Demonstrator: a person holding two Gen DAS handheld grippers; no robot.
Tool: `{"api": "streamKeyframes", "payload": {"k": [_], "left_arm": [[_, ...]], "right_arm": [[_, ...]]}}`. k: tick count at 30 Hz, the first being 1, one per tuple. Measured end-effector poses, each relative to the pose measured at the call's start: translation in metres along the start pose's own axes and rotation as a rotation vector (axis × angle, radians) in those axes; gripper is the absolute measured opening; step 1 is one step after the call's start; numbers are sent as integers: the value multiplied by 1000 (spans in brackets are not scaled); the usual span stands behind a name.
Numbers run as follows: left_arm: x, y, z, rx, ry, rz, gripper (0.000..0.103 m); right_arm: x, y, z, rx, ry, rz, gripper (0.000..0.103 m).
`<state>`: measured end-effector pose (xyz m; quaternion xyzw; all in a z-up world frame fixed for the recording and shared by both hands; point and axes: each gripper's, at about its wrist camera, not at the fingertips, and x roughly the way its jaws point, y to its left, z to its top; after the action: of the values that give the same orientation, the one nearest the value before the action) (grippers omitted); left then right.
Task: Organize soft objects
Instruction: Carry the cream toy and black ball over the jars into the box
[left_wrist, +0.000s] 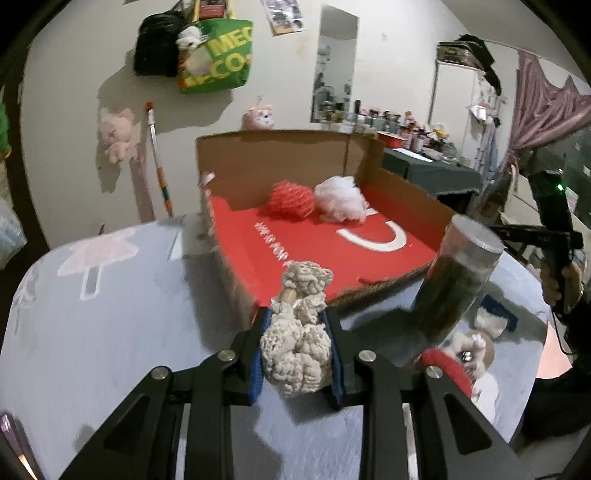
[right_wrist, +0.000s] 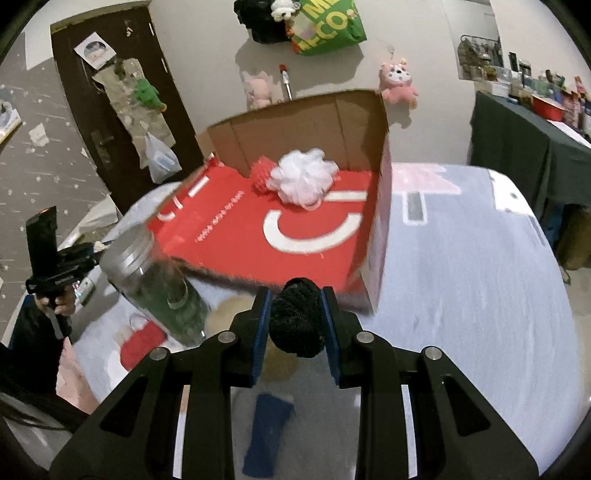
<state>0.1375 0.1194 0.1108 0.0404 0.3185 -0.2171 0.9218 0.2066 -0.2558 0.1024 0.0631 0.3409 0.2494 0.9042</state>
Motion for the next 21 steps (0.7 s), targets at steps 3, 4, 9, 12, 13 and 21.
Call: {"api": "streamKeyframes", "payload": {"k": [3, 4, 9, 12, 13, 21], "left_arm": [[9, -3, 17, 15, 9, -12, 30], [14, -4, 25, 15, 16, -18, 30], [43, -9, 50, 4, 84, -12, 30], [65, -12, 60, 5, 141, 15, 30], [72, -13, 63, 9, 159, 19, 30], [122, -13, 69, 6, 298, 85, 30]], "right_arm": [[6, 2, 18, -9, 1, 24, 26], [8, 3, 22, -12, 2, 26, 26], [41, 11, 50, -32, 60, 5, 26], [64, 16, 58, -56, 113, -32, 26], [71, 17, 60, -57, 130, -43, 26], [119, 11, 74, -37, 249, -134, 26]]}}
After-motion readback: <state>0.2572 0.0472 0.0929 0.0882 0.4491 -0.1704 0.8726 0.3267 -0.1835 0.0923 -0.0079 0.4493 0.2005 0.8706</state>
